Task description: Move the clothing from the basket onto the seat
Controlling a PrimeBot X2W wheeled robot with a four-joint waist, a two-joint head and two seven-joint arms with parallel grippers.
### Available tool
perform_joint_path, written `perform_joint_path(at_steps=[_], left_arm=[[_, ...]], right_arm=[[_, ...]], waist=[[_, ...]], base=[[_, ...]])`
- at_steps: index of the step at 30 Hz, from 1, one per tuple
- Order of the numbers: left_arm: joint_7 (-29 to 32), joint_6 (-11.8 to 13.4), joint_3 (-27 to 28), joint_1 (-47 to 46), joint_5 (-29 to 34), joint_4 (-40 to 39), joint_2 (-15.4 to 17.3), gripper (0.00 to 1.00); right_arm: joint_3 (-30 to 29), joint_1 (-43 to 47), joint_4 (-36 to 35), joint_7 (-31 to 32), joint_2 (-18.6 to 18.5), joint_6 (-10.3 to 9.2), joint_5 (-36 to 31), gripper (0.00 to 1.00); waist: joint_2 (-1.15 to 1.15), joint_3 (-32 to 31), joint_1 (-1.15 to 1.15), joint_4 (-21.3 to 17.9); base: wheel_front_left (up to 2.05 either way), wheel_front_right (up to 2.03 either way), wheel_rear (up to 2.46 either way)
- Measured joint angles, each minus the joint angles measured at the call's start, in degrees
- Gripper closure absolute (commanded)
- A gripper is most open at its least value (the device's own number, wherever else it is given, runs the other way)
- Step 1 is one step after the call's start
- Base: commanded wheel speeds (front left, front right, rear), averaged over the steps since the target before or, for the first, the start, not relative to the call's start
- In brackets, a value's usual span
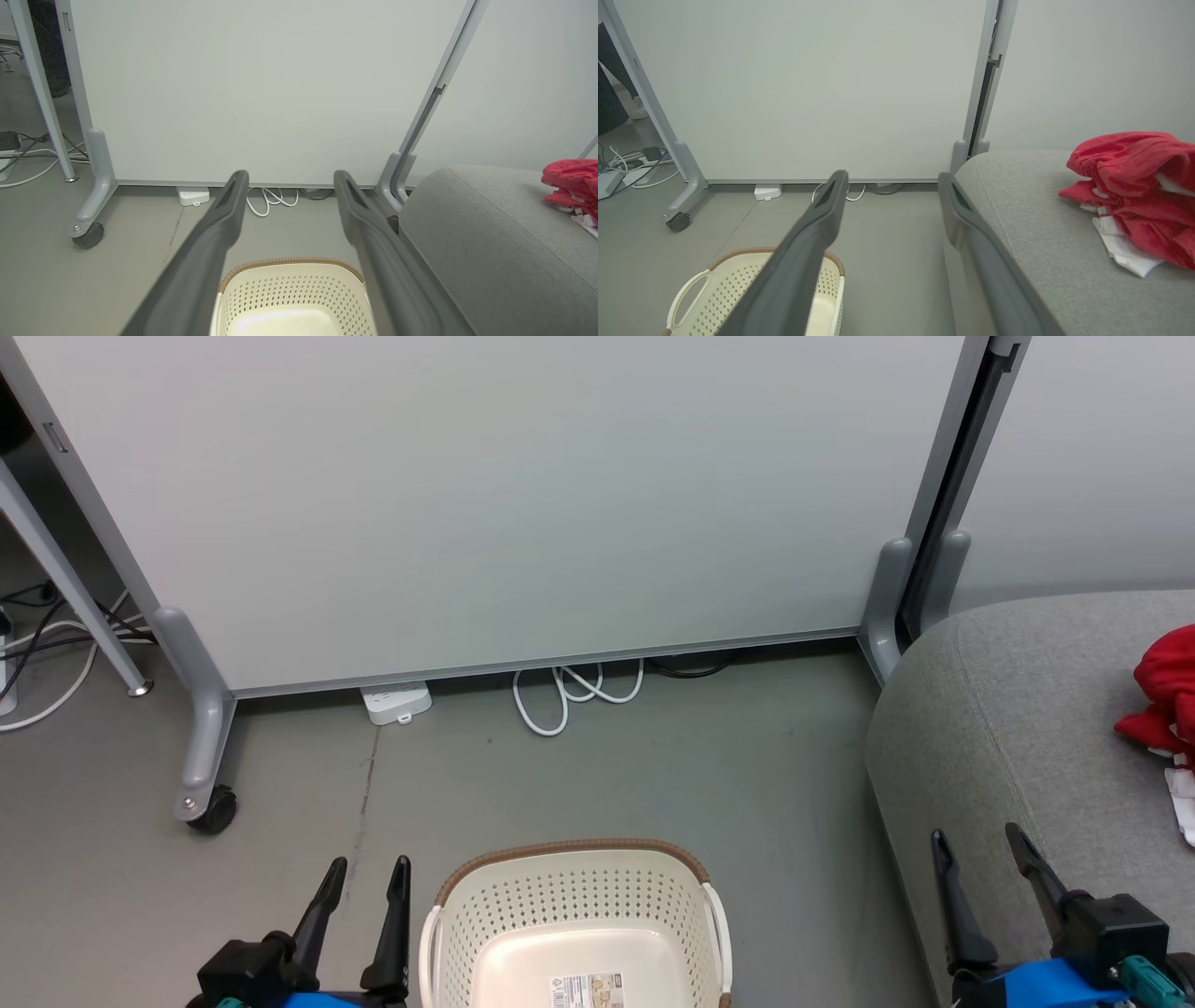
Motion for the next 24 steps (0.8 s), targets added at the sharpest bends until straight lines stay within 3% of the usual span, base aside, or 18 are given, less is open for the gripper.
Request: perform_joint_path(at_steps=[1, 12, 24], left_arm=[[0.0, 0.0, -0.2, 0.0, -0.1, 0.0, 0.1, 1.00], [0.4, 0.1, -0.2, 3.1, -0.6, 5.0, -1.0, 1.00], [3.7, 0.1, 1.8, 3.5, -12.0, 3.9, -1.0, 1.00]], right_arm=[[0.0, 0.0, 0.1, 0.0, 0.0, 0.00, 0.1, 1.00], [0.1, 0.3, 6.2, 0.2, 0.4, 0.03, 0.3, 1.00], [-0.1, -0.4, 8.0, 1.2, 0.4, 0.03, 14.2, 1.00]], waist=[[0.00, 0.0, 0.00, -0.1], [0.00, 0.0, 0.00, -0.1], [0.00, 0.2, 0.01, -0.4]], base=[[0.00, 0.00, 0.00], [0.00, 0.00, 0.00], [0.00, 0.00, 0.00]])
